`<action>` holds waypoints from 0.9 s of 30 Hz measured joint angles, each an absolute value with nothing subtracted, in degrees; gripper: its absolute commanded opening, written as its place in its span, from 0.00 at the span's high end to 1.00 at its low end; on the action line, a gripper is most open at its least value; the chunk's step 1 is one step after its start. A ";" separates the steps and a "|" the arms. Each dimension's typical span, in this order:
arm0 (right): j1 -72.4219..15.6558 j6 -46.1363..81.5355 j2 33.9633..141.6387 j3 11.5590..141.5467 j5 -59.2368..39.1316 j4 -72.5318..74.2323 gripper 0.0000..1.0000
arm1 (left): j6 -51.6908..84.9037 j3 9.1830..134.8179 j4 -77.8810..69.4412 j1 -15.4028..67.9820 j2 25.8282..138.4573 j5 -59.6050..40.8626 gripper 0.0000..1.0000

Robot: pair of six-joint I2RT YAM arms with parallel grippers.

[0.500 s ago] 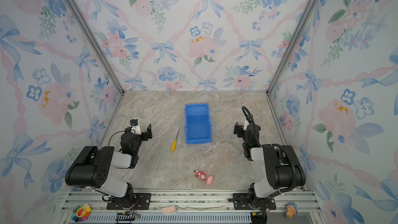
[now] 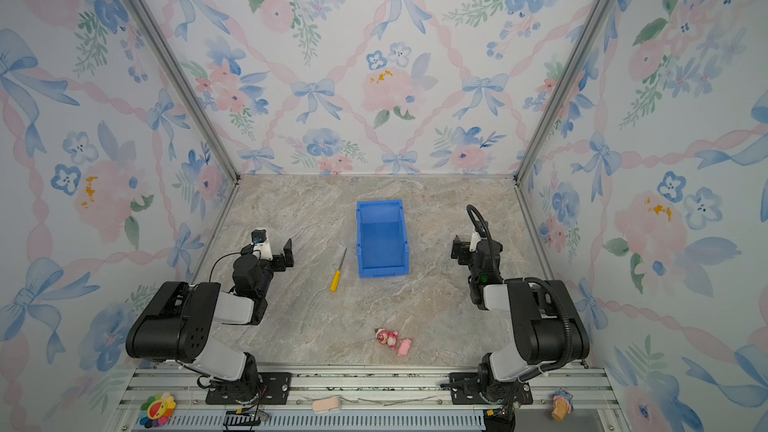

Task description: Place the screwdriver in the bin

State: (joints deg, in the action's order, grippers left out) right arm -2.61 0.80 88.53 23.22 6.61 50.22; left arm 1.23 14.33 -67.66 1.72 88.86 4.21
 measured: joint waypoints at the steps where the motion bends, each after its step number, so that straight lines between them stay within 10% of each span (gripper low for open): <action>1: -2.61 0.80 88.53 23.22 6.61 50.22 0.03 | 1.23 14.33 -67.66 1.72 88.86 4.21 0.02; 27: -1.98 -1.02 86.65 20.97 -1.02 50.70 0.03 | 1.23 13.72 -67.16 2.92 87.22 6.70 0.02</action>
State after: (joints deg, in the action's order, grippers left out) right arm -1.98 -1.02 86.65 20.97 -1.02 50.70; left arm 1.23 13.72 -67.16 2.92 87.22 6.70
